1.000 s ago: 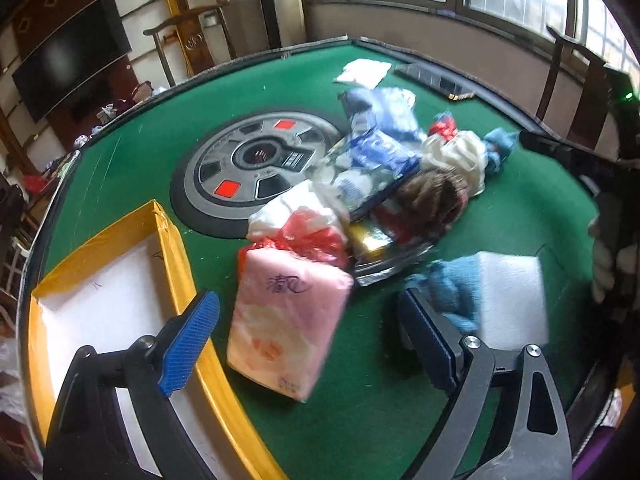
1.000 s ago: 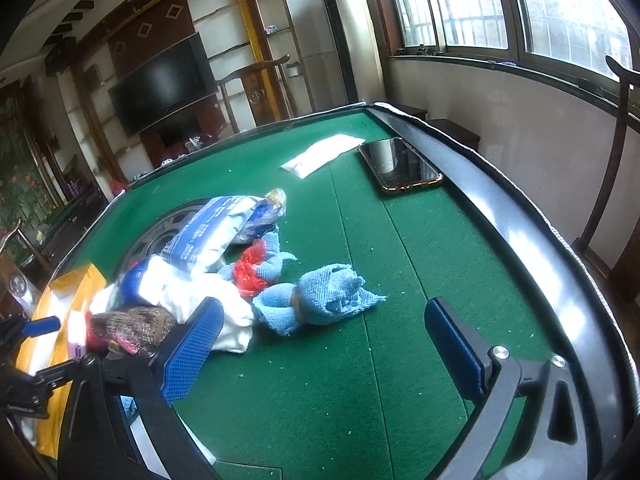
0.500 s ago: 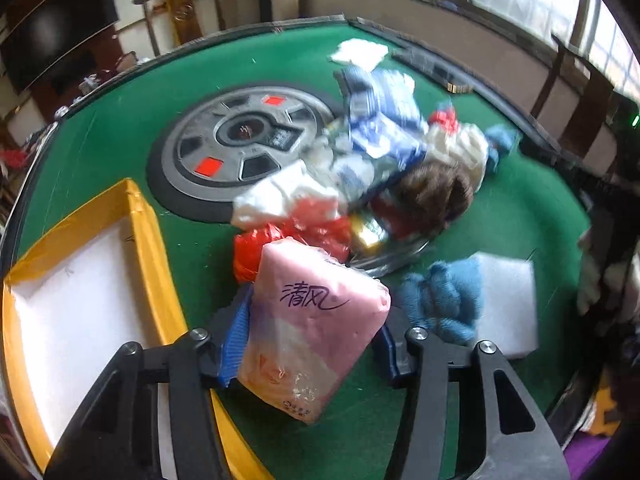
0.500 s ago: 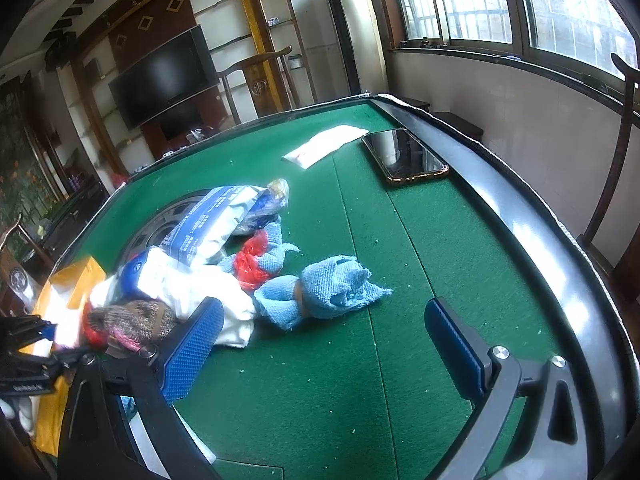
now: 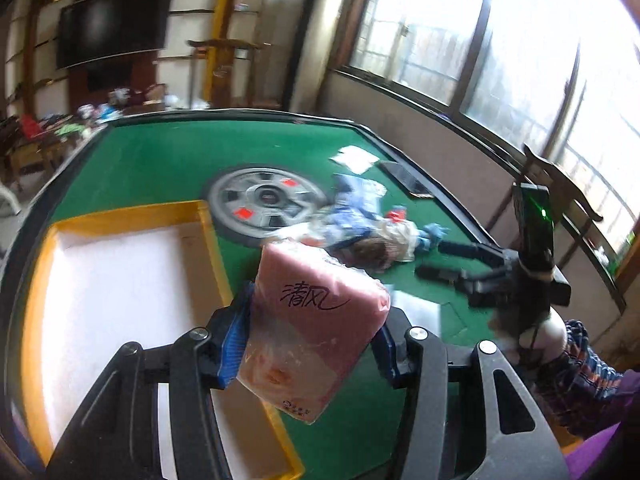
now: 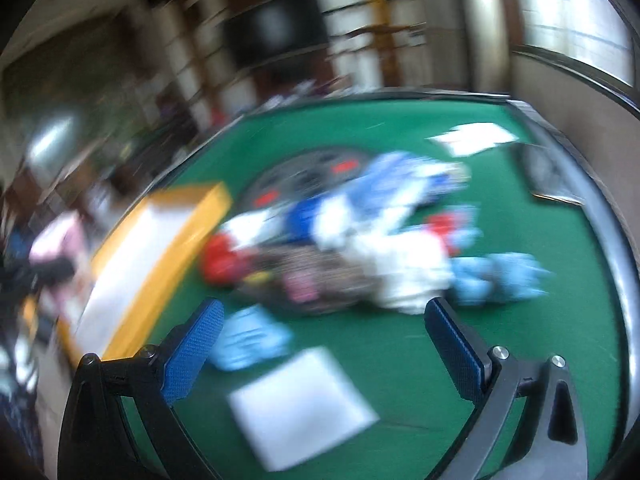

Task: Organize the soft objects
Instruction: 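Lift the pink tissue pack with the left tool while the right tool grasps the blue towel, then release the pink pack into the tray with the left tool while the right tool drops the towel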

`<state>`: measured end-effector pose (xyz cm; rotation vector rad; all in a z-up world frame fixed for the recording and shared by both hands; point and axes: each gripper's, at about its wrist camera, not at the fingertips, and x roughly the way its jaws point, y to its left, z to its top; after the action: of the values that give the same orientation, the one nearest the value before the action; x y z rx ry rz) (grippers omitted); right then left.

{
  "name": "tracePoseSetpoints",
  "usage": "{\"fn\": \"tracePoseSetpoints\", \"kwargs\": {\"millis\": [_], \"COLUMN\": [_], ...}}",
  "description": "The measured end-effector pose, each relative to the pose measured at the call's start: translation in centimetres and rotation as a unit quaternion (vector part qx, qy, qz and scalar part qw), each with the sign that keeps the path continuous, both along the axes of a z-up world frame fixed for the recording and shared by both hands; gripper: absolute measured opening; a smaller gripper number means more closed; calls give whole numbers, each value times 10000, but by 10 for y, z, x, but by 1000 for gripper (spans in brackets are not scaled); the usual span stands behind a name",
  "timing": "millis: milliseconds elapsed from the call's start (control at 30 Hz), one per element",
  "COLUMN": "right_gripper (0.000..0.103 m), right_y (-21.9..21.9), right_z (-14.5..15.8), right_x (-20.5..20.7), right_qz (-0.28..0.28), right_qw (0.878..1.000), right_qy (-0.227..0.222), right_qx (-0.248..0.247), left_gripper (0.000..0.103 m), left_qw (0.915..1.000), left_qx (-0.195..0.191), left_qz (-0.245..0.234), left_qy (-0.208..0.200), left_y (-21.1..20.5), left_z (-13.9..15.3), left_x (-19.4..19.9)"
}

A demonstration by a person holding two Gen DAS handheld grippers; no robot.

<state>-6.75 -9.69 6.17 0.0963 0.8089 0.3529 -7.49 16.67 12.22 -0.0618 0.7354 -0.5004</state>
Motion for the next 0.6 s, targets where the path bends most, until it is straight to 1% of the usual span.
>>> {"fn": "tracePoseSetpoints", "kwargs": {"millis": [33,67,100,133,167,233,267,300,367,433,533,600], "right_gripper": [96,80,71,55,46,44,33,25,19,19,18,19], "right_y": [17,32,42,52,58,66,67,67,70,74,83,97], "right_z": [-4,-9,-14,-20,-27,-36,-37,-36,-30,-21,1,19], "right_x": [3,6,8,13,17,24,25,25,19,14,12,21], "right_qz": [195,350,435,530,587,616,612,667,659,739,806,914], "right_qw": [9995,9982,9970,9955,9946,9937,9941,9942,9939,9934,9946,9950], "right_qy": [95,144,198,324,436,557,585,646,597,524,337,234], "right_qx": [-215,-457,-600,-710,-742,-751,-685,-541,-650,-708,-567,-313], "left_gripper": [52,52,52,52,52,52,52,52,52,52,52,52], "left_qw": [9999,9997,9991,9987,9981,9969,9963,9957,9946,9935,9920,9910], "left_qx": [1,2,-29,-70,-125,-161,-175,-195,-226,-341,-507,-592], "left_qz": [141,263,406,499,593,755,821,885,988,1064,1128,1167], "left_qy": [1,23,75,113,147,165,175,180,201,220,243,291], "left_y": [10,17,28,36,46,61,68,74,83,94,106,113], "left_z": [-1,-4,-6,-8,-10,-12,-12,-12,-13,-11,-11,-12], "left_x": [-1,-1,-2,-3,-4,-6,-6,-6,-6,-3,5,17]}}
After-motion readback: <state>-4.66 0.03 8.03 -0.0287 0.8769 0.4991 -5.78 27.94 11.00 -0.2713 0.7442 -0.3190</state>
